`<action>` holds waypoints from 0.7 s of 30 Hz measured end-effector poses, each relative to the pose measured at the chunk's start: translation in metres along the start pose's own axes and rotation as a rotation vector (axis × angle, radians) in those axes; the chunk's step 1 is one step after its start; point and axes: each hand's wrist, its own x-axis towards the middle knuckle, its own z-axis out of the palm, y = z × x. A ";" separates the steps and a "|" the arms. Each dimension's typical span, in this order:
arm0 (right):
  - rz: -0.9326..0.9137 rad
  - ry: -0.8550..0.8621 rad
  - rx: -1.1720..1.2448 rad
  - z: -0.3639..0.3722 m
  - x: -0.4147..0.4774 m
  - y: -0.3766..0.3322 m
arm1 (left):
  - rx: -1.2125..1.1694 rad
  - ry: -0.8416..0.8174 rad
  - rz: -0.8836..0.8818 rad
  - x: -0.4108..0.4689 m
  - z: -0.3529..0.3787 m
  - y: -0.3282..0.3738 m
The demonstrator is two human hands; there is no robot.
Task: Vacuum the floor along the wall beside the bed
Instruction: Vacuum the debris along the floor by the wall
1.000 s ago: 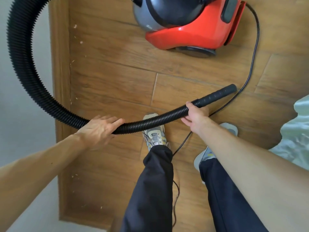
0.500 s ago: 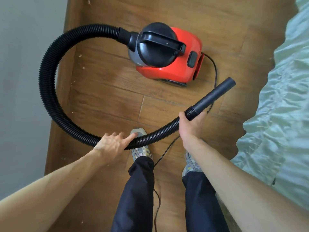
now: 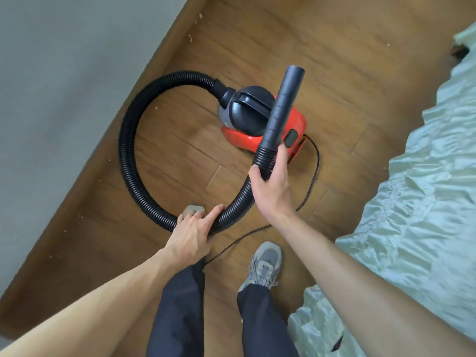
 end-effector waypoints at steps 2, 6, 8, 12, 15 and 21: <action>-0.086 -0.139 -0.037 -0.003 0.000 -0.010 | -0.202 0.028 -0.013 -0.004 0.000 0.010; -0.194 -0.333 -0.137 0.001 0.000 -0.028 | -0.498 0.072 0.023 -0.016 -0.007 0.029; -0.248 -0.404 -0.169 0.007 -0.001 -0.036 | -0.588 0.122 0.007 -0.025 -0.010 0.033; -0.340 -0.558 -0.253 0.026 -0.009 -0.047 | -0.719 0.200 -0.117 -0.045 -0.007 0.033; -0.384 -0.669 -0.305 0.045 -0.021 -0.055 | -0.834 0.255 -0.227 -0.057 -0.004 0.032; -0.484 -0.864 -0.395 0.098 -0.048 -0.071 | -1.176 0.345 -0.453 -0.084 -0.002 0.020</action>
